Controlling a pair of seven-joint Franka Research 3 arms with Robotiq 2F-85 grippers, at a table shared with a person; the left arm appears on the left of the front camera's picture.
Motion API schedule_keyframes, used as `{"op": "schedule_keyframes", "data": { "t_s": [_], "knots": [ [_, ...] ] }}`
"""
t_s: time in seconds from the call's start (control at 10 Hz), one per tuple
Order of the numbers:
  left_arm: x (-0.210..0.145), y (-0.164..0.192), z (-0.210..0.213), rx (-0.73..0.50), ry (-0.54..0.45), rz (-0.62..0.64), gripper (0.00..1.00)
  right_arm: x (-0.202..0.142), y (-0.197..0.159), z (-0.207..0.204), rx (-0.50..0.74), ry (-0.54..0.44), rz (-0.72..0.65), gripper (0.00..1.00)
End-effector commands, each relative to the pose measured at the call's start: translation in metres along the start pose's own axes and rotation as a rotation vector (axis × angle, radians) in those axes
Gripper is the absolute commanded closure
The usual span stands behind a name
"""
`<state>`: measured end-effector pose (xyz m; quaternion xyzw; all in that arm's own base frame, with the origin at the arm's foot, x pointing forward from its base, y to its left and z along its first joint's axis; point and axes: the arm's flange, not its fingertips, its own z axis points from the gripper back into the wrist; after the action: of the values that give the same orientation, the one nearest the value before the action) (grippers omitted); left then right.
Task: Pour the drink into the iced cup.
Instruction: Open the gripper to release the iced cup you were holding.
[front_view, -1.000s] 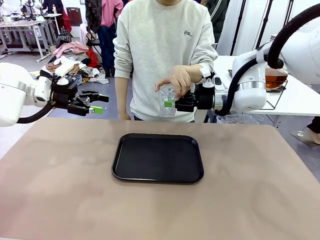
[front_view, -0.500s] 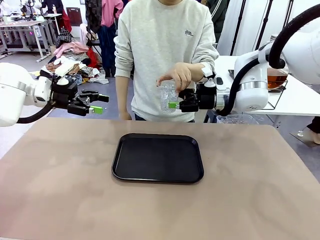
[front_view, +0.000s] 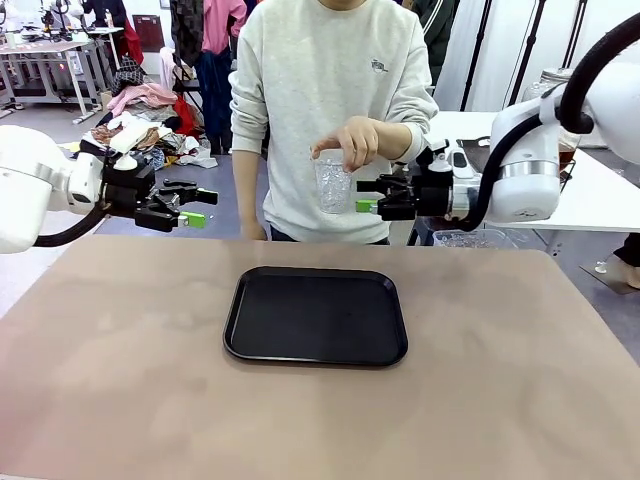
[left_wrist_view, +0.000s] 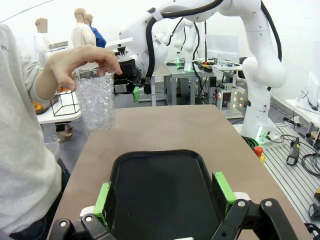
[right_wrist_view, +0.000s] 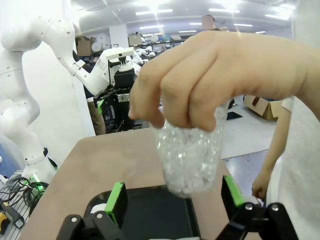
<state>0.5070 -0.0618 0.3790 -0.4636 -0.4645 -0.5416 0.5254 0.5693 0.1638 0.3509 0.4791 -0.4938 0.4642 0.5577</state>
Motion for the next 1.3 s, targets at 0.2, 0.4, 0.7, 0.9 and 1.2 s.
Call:
{"op": "schedule_keyframes", "data": {
  "t_s": [0.2, 0.4, 0.7, 0.9, 1.2],
  "knots": [
    [0.001, 0.0, 0.001, 0.006, -0.001, -0.001, 0.0, -0.006, 0.025, 0.044, 0.0, 0.033, 0.029, 0.0],
    [0.001, 0.0, 0.001, 0.006, -0.001, -0.001, 0.0, -0.01, 0.032, 0.053, 0.009, 0.036, 0.036, 0.0],
    [0.001, 0.0, 0.001, 0.006, -0.001, -0.001, 0.0, -0.016, 0.039, 0.061, 0.007, 0.02, 0.04, 0.0],
    [0.001, 0.0, 0.001, 0.006, -0.001, -0.001, 0.0, -0.016, 0.031, 0.056, 0.005, 0.037, 0.014, 0.0],
    [0.001, 0.0, 0.001, 0.006, -0.001, -0.001, 0.0, -0.016, 0.031, 0.056, 0.005, 0.037, 0.014, 0.0]
  ]
}}
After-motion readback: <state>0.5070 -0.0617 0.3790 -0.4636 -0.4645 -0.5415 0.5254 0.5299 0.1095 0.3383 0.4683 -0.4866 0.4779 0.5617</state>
